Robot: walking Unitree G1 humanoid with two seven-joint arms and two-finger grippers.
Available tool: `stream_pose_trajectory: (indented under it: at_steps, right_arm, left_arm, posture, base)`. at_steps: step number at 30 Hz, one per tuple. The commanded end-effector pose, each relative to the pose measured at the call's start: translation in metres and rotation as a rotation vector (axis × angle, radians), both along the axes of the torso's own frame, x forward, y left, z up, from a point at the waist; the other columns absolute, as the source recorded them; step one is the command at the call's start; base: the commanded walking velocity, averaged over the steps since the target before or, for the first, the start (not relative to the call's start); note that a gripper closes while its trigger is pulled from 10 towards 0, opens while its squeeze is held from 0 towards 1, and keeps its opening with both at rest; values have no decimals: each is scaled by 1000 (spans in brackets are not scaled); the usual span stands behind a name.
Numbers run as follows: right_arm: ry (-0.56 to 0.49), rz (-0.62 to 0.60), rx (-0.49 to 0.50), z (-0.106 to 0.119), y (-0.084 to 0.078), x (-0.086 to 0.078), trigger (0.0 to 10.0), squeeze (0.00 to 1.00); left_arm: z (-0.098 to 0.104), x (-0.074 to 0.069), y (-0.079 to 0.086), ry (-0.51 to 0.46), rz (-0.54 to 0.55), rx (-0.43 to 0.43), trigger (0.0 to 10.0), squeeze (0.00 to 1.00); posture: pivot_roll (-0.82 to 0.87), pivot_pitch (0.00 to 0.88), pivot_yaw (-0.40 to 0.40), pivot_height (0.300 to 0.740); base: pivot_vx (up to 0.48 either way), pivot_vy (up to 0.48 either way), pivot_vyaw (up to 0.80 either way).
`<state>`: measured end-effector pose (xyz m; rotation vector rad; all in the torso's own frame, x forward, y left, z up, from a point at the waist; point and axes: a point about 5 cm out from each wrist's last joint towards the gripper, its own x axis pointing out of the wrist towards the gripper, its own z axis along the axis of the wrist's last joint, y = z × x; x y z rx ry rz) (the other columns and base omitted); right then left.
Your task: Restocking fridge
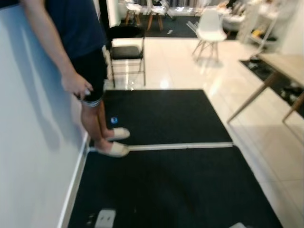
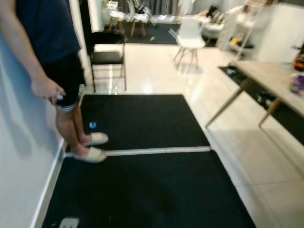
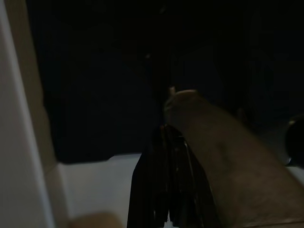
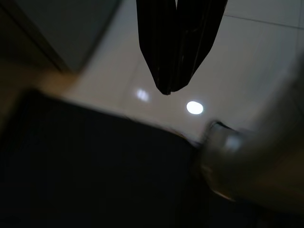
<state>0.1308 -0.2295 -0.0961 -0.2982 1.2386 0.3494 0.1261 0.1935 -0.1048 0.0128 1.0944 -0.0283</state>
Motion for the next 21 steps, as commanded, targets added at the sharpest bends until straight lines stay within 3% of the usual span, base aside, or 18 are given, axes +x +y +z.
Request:
stream_pose_trajectory:
  at_steps: [1,11,17,21]
  right_arm:
    - [17,-8,-24,0,-9,-7,10000,0]
    - [31,-4,-27,0,-10,-6,10000,0]
    - [52,7,-39,0,-11,-8,10000,0]
    - [62,8,-47,-1,-12,-10,10000,0]
  left_arm:
    - [-5,-13,-1,59,-10,0,10000,0]
    - [-4,-11,-4,53,-10,-8,10000,0]
    - [-4,-10,-4,46,9,-2,10000,0]
    - [-4,-9,-3,41,28,-7,10000,0]
  posture:
    - [-111,0,-25,740]
    - [-116,0,-25,740]
    - [-117,0,-26,740]
    - [-116,0,-25,740]
  base:
    - [469,0,0]
    - [474,0,-80]
    - [420,0,-775]
    - [0,0,-775]
